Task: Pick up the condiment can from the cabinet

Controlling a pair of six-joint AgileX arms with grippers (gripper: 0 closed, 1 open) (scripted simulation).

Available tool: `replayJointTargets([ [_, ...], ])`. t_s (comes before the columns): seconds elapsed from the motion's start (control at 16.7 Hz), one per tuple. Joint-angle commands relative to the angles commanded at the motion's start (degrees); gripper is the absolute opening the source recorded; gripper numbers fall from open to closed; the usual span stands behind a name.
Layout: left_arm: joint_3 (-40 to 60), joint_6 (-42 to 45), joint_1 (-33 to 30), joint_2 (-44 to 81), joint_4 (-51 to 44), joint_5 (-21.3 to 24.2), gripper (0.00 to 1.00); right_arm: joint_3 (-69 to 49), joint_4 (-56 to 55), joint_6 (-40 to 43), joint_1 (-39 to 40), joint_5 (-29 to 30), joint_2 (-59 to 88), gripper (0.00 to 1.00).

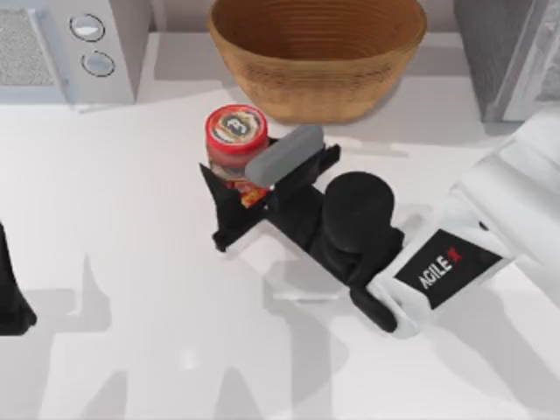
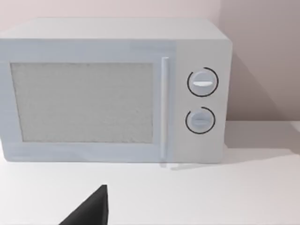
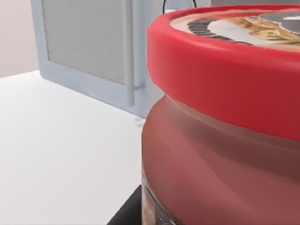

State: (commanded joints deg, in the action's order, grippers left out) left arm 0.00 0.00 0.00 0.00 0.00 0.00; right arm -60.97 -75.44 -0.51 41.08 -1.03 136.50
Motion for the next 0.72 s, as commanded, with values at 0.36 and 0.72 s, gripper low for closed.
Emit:
replayJointTargets([
  [0.36, 0.0, 0.0, 0.0, 0.0, 0.0, 0.0, 1.00, 0.0, 0.0, 0.0, 0.0, 0.0, 0.0, 0.98],
  [0.72, 0.0, 0.0, 0.0, 0.0, 0.0, 0.0, 1.00, 0.0, 0.0, 0.0, 0.0, 0.0, 0.0, 1.00],
])
